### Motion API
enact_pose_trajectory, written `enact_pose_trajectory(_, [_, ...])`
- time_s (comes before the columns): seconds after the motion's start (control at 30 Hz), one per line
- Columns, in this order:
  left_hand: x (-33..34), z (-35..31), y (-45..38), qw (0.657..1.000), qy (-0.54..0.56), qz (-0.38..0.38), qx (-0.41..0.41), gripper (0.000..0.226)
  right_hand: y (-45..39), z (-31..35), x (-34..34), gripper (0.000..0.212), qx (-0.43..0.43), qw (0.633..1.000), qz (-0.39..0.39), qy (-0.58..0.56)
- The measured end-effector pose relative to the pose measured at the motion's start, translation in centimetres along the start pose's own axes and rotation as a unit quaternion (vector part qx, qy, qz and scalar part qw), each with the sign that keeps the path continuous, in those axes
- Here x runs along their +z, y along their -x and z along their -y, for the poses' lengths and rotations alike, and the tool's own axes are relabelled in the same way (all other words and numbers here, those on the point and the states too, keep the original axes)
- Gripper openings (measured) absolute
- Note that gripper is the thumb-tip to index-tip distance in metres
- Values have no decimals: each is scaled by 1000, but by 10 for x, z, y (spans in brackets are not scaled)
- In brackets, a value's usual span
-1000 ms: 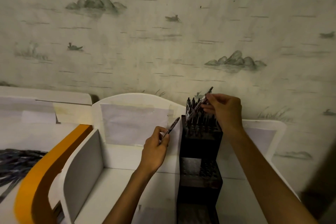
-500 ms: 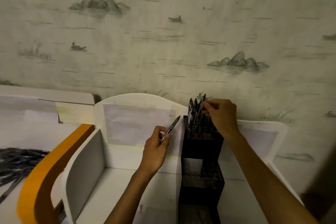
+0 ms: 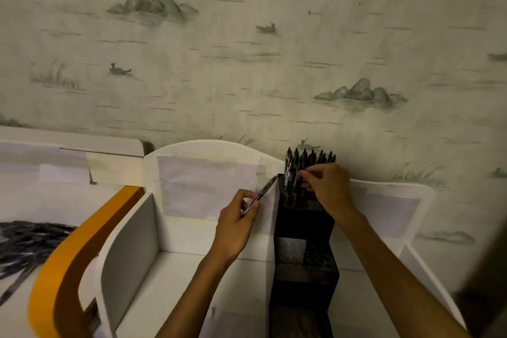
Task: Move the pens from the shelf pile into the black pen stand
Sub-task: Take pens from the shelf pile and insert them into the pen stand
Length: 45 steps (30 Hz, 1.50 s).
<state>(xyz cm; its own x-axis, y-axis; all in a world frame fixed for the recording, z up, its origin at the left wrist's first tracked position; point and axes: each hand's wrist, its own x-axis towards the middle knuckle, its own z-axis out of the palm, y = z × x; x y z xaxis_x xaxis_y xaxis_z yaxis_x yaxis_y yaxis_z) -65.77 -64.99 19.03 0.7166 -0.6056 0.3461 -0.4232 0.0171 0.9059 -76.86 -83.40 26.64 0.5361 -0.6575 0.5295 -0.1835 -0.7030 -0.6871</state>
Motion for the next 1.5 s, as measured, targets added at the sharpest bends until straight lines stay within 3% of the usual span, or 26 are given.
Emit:
enact_pose_trajectory(0.2, [1,-3,-2,1000,16,-1,6,3,4,8,-14,10,-29,999,-21,32])
enact_pose_trajectory(0.47, [-1,-33,0,997,68,-6,32,16,12,29,-6,20,-207,964,145,77])
enact_pose_trajectory(0.77, [-2,-42,-1,996,81,-16,23,10,15,18,-7,16,-224,953,181,94])
enact_pose_trajectory(0.97, [-6,-26,-12,1000,18,-11,13,5,6,5,-22,18,-146,980,126,50])
enact_pose_trajectory(1.07, [-7,-17,-14,994,-93,-6,54,9,2,-1,-26,14,-89,994,59,-6])
enact_pose_trajectory(1.2, [-5,-13,-13,964,-236,-3,120,31,-3,-6,-26,13,-51,997,-21,-52])
enact_pose_trajectory(1.5, [-5,-15,-12,948,-287,4,136,42,-8,-19,-14,10,-27,998,-28,-43])
